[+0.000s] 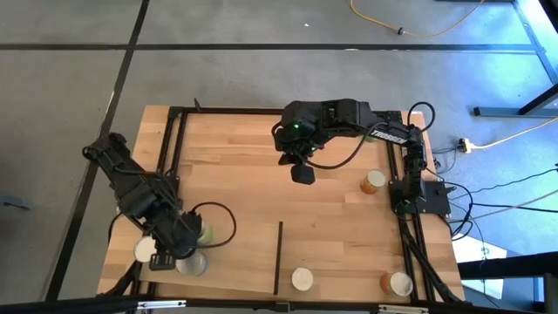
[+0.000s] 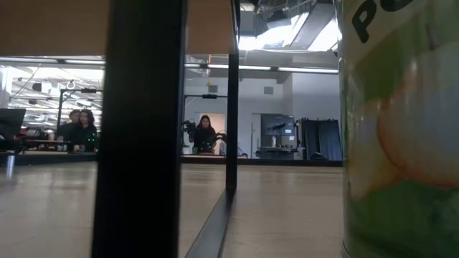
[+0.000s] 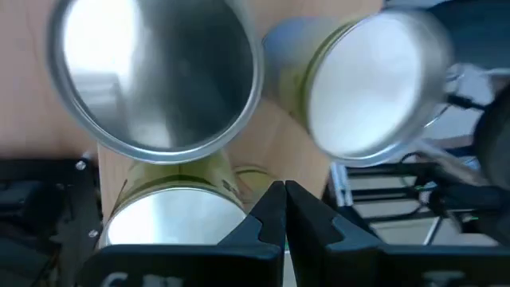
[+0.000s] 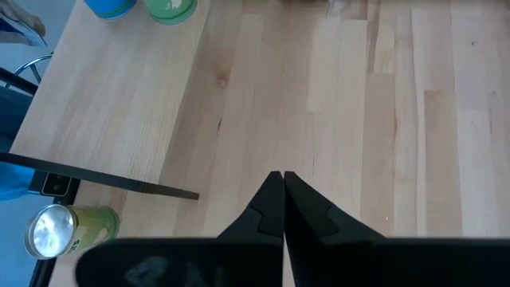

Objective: Pick and place cans onto a shelf
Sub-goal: Adjust the canned goods on the shelf

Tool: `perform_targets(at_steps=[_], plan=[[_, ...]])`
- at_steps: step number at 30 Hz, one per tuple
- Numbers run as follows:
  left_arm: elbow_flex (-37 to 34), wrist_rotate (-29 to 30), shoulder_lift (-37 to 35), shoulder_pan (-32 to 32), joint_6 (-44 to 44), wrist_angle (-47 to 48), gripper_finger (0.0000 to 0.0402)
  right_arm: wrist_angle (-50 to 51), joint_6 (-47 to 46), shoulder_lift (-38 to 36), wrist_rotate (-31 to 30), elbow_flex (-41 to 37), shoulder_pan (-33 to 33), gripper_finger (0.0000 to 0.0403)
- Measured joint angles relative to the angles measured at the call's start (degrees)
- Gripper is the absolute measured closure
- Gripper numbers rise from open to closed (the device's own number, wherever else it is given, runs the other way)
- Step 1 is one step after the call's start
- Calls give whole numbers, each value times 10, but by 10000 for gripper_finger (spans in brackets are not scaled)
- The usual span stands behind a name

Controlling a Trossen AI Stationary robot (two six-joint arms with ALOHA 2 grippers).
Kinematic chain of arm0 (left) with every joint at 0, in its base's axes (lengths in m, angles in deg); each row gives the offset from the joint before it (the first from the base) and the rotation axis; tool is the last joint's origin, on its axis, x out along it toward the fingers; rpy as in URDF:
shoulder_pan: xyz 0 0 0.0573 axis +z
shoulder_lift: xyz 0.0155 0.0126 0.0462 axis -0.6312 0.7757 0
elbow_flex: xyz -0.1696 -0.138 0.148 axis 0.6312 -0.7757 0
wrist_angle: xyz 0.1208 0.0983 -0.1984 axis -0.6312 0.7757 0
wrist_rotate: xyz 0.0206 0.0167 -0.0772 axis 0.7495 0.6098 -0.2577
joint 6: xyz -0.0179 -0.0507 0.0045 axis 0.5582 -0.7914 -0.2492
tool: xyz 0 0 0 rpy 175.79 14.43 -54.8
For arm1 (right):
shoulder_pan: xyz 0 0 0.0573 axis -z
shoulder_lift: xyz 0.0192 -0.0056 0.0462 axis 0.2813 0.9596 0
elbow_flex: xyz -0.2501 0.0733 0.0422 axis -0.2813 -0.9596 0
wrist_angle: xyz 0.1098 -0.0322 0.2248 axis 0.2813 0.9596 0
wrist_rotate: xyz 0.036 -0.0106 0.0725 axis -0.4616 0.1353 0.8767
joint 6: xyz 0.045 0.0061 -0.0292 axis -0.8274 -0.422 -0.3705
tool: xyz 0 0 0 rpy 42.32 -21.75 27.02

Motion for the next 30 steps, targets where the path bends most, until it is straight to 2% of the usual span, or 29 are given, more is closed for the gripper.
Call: perform_targets(at_steps=[6,11,30], plan=[[-28,1,1,-6,6,0,401,0,-1,0,0,0,-3,402],[-28,29,1,-6,16,0,401,0,-2,0,1,0,-5,402],[-28,67,1,-6,16,0,401,-8,-2,0,1,0,-5,402]])
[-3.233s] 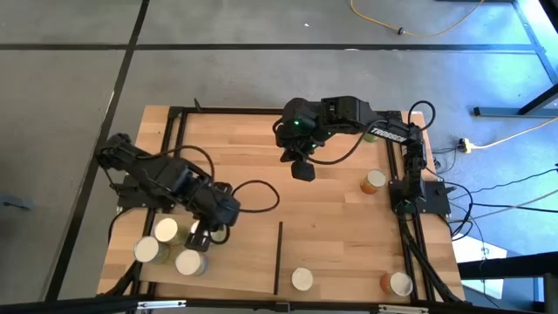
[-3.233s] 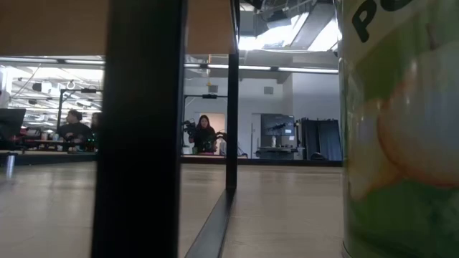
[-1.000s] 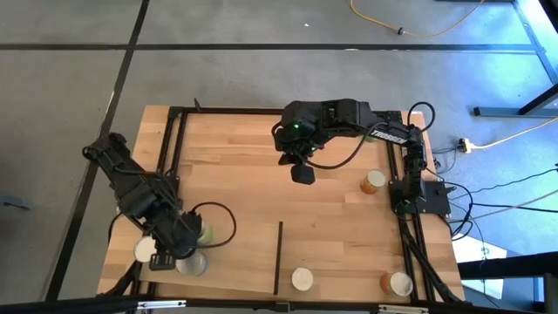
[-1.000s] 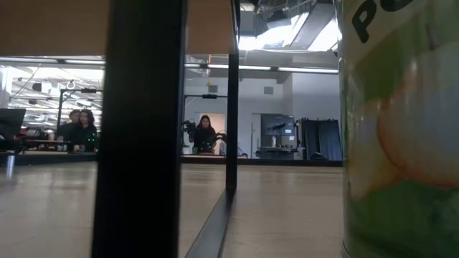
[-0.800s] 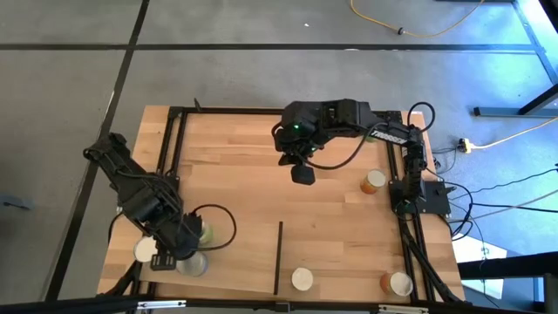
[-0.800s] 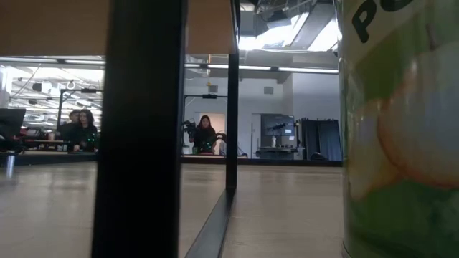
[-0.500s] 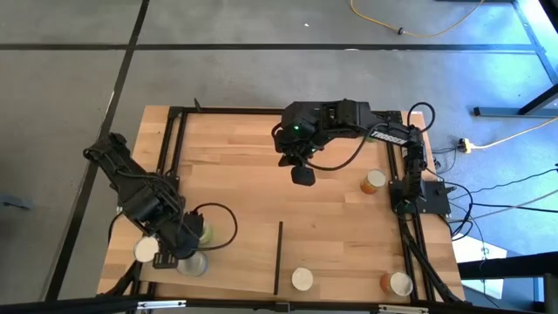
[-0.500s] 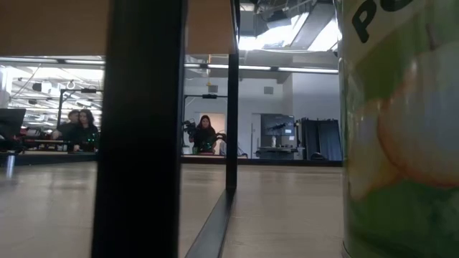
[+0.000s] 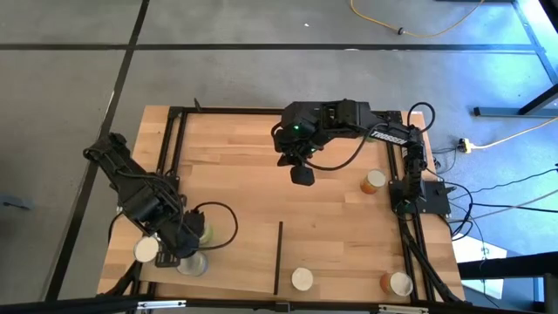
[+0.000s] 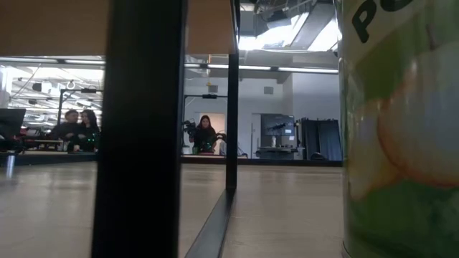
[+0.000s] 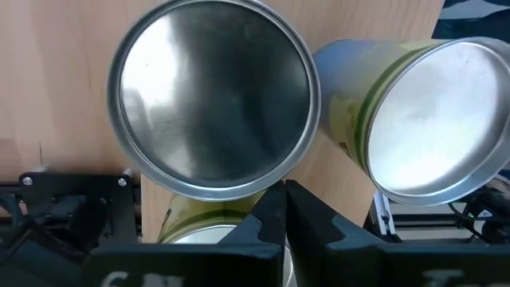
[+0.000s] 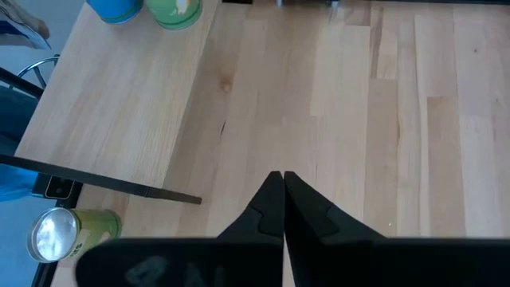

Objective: Pick and place cans onto a shelf
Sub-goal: Adjust the canned goods on the shelf

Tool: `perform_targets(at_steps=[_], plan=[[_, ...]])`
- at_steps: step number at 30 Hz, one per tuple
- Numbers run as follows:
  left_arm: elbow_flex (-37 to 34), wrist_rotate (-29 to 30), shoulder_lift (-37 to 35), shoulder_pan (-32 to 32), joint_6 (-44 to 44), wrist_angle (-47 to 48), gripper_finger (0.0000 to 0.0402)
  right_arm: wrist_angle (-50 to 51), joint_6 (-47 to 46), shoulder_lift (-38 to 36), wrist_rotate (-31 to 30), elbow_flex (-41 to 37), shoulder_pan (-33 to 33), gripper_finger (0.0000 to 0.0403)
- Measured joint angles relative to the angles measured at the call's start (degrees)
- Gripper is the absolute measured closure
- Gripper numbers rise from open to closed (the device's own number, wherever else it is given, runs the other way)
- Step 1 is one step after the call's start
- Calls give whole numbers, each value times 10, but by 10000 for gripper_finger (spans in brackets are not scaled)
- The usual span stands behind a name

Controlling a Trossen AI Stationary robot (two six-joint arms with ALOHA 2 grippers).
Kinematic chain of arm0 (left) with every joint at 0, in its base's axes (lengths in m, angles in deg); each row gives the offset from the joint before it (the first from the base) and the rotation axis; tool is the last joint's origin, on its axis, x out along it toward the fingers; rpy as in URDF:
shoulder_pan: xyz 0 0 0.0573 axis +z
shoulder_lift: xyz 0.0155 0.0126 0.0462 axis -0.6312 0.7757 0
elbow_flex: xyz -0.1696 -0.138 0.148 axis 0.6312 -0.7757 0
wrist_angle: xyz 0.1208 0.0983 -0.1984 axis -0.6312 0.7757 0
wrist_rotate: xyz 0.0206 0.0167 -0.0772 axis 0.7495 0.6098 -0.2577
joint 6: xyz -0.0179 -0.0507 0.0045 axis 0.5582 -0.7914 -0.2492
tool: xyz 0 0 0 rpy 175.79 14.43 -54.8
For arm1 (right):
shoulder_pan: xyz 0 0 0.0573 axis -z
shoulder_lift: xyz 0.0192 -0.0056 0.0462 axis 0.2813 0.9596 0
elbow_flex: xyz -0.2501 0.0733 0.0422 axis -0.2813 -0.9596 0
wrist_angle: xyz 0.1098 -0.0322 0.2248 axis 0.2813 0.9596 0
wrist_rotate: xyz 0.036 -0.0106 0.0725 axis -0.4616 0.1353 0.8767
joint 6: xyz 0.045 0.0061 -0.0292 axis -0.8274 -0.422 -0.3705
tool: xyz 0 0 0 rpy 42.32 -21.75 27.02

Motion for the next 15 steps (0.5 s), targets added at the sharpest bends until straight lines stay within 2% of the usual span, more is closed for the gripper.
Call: perform_targets(at_steps=[4,10,15], plan=[[-5,4,0,0,-10,0,401,0,0,0,0,0,0,402],[-49,-21,-11,-2,-29,1,401,0,0,0,0,0,0,402],[-48,-22,-14,-2,-28,0,401,0,0,0,0,0,0,402]])
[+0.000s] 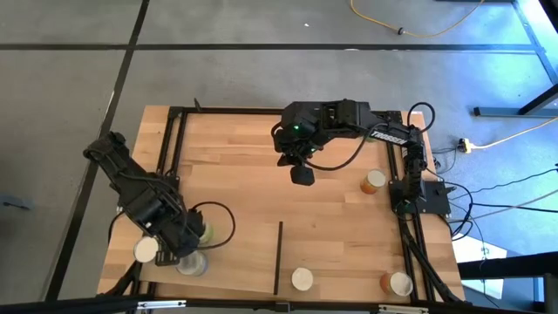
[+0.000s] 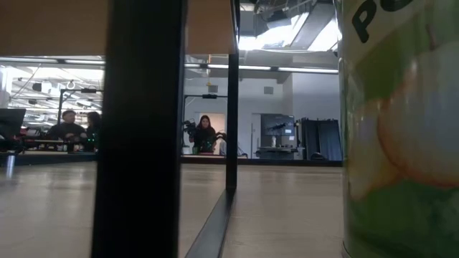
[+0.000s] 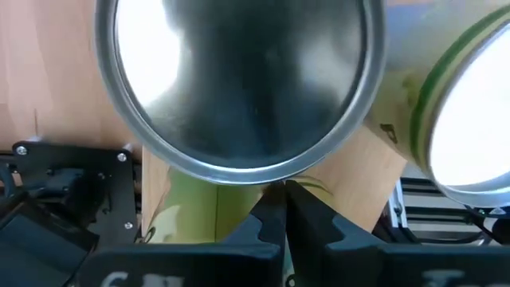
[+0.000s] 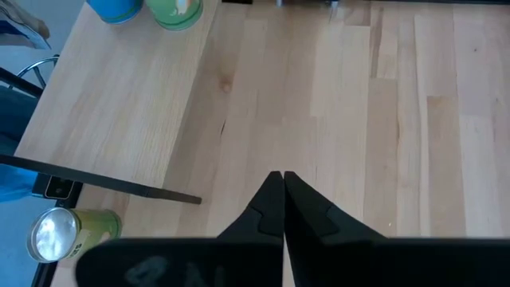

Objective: Pick and place cans onto a shelf
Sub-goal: Adjust the canned goods on the shelf, then put the canned pears on the shelf

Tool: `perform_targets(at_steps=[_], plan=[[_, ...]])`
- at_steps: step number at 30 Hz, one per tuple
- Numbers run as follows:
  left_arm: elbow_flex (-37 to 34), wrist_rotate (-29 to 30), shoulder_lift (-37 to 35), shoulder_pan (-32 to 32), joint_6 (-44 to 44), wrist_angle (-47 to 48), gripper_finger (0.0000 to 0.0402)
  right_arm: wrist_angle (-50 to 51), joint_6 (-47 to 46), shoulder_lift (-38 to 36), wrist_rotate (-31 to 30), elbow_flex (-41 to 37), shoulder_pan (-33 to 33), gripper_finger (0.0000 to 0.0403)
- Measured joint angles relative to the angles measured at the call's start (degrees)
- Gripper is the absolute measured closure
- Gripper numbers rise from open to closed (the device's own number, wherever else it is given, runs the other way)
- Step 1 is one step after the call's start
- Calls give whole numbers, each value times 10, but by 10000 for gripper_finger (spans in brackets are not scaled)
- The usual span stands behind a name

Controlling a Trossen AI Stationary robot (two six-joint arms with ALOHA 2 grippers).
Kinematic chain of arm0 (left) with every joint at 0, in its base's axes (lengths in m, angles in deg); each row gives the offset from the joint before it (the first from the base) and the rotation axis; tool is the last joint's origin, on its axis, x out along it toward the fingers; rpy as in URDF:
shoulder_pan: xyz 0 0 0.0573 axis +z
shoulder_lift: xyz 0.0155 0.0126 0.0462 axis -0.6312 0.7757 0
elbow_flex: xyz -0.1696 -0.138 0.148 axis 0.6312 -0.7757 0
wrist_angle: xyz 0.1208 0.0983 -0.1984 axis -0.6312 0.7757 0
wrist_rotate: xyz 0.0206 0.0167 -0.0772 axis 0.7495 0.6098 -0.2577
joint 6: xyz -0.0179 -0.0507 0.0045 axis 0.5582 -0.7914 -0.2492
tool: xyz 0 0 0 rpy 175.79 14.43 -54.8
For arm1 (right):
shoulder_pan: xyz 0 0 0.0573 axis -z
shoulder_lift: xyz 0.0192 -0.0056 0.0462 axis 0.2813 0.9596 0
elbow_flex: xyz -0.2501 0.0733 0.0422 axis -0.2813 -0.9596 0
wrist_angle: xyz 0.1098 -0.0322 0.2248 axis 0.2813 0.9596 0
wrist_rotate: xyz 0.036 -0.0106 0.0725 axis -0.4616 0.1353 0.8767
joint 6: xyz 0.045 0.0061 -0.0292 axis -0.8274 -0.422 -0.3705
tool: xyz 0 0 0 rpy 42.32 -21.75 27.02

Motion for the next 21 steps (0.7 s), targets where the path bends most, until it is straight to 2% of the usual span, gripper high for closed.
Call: perform_targets(at_steps=[6,11,16,21], plan=[[47,11,0,1,2,1,401,-7,10,0,-1,0,-2,402],[137,105,0,1,18,0,401,-3,33,-18,-3,0,-11,402],[188,207,-20,-3,32,0,401,23,29,-59,-90,0,-27,402],[175,208,-60,-7,16,1,401,64,-59,-104,-157,1,-39,402]])
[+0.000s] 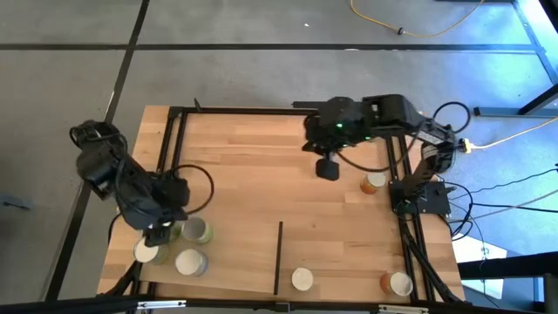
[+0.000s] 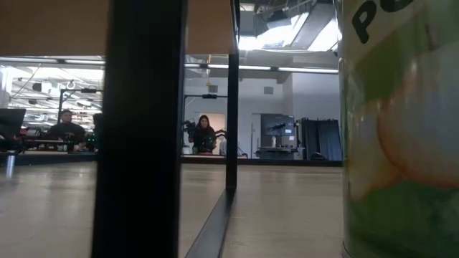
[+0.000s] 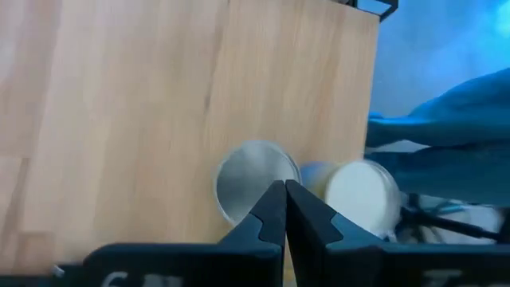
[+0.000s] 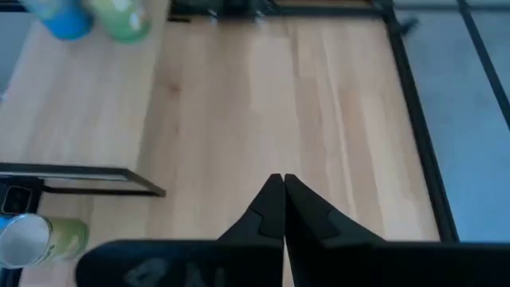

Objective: Pick and place cans onto a shelf
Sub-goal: Put the canned pears on the shelf

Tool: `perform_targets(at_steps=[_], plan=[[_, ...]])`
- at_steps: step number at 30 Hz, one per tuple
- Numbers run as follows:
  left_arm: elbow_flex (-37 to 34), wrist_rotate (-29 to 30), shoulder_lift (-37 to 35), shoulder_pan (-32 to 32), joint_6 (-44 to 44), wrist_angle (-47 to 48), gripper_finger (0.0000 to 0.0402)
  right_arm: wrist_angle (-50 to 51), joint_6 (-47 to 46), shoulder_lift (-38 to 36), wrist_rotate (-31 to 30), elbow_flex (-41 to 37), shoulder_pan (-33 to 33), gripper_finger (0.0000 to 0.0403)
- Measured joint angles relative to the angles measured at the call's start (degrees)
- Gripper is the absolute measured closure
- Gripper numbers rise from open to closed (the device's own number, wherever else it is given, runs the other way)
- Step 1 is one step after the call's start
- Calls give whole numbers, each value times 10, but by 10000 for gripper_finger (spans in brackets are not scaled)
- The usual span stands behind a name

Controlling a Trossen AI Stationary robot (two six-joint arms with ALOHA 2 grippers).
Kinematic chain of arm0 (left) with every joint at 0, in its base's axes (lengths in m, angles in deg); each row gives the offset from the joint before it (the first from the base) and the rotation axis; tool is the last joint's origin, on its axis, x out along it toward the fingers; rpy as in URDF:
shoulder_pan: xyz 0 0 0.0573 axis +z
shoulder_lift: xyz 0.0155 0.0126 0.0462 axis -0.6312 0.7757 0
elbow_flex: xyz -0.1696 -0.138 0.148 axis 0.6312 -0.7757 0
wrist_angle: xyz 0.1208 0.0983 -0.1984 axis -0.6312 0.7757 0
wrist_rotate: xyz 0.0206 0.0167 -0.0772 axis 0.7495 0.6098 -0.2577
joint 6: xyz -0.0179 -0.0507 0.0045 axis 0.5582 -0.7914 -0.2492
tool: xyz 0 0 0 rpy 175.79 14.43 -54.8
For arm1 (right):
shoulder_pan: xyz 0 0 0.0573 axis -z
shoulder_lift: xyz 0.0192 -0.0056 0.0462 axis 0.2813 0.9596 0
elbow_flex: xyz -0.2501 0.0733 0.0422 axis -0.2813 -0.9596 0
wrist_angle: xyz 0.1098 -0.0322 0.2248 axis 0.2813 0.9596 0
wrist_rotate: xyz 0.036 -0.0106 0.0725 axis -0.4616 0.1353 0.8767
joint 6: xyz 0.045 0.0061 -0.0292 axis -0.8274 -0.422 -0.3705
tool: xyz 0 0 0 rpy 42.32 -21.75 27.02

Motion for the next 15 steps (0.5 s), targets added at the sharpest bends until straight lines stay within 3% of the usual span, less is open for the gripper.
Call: perform_targets(at_steps=[3,9,12,15], plan=[[-14,-46,-20,0,-44,-1,401,44,-39,-9,-28,0,-11,402],[-76,-151,-49,-19,-138,0,401,88,-72,-8,-29,0,-28,402],[-101,-148,-59,-28,-140,1,401,89,-59,-7,-30,-1,-35,402],[-105,-99,-65,-31,-101,-1,401,89,-66,-16,-29,-1,-36,402]])
